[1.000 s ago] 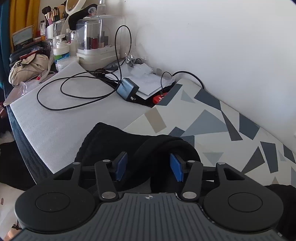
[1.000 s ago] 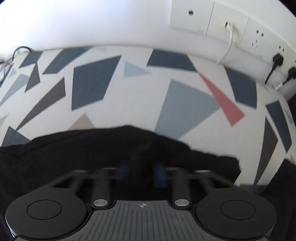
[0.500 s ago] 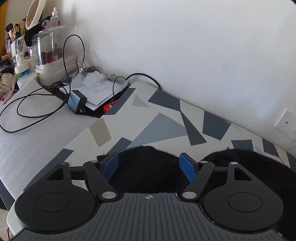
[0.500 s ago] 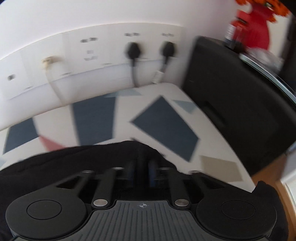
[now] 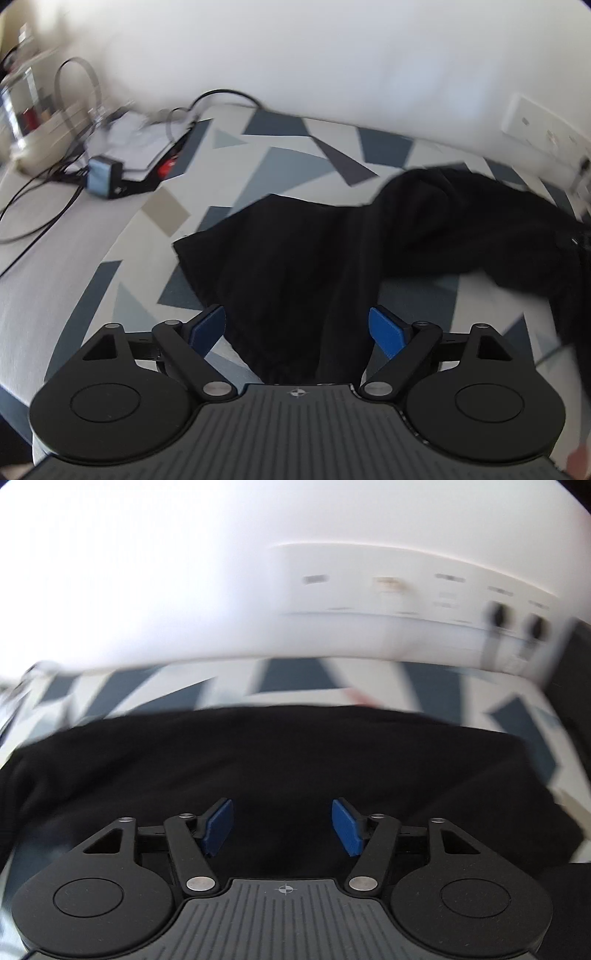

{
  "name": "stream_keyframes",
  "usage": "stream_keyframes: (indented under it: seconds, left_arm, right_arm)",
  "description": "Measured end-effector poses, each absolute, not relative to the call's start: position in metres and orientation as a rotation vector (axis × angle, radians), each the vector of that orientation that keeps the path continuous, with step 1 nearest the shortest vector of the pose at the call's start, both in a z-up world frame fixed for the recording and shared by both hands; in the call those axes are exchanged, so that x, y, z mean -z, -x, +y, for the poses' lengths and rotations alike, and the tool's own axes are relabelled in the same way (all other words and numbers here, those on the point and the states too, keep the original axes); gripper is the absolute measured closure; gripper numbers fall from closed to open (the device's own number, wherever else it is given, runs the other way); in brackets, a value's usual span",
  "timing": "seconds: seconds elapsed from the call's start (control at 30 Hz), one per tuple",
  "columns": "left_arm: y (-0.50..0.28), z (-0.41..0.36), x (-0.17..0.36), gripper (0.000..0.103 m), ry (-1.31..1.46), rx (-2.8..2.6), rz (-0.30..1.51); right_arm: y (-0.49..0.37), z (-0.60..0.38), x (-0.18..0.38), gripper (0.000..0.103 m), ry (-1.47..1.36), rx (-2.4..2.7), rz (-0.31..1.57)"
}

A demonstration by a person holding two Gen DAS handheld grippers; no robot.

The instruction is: Fold clothes

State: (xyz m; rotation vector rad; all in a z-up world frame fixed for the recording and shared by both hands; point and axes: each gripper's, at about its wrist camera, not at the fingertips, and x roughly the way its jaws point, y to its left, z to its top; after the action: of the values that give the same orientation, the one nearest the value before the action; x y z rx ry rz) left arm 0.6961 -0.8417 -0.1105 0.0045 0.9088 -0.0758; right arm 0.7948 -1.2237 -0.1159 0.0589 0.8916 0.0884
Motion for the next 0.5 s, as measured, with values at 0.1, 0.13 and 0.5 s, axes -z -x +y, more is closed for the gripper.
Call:
stream_keyframes:
  seconds: [0.1, 0.13, 0.5]
  left_arm:
    - [-0.697, -0.851, 0.124, 0.016, -0.067, 0.124, 0.944]
    - [-0.698, -0.854, 0.129, 0.016, -0.087, 0.136, 0.962]
    - [-0.720, -0.833, 0.136, 0.094, -0.053, 0.181, 1.007]
  right_arm:
    - [-0.792, -1.184, 0.125, 0.033, 0.030, -0.208, 0.915]
    - [-0.791, -1.173, 0.129, 0.030, 0.062, -0.237, 0.925]
    - [-0.782, -1.112, 0.153, 0.042, 0.210, -0.266, 0.957]
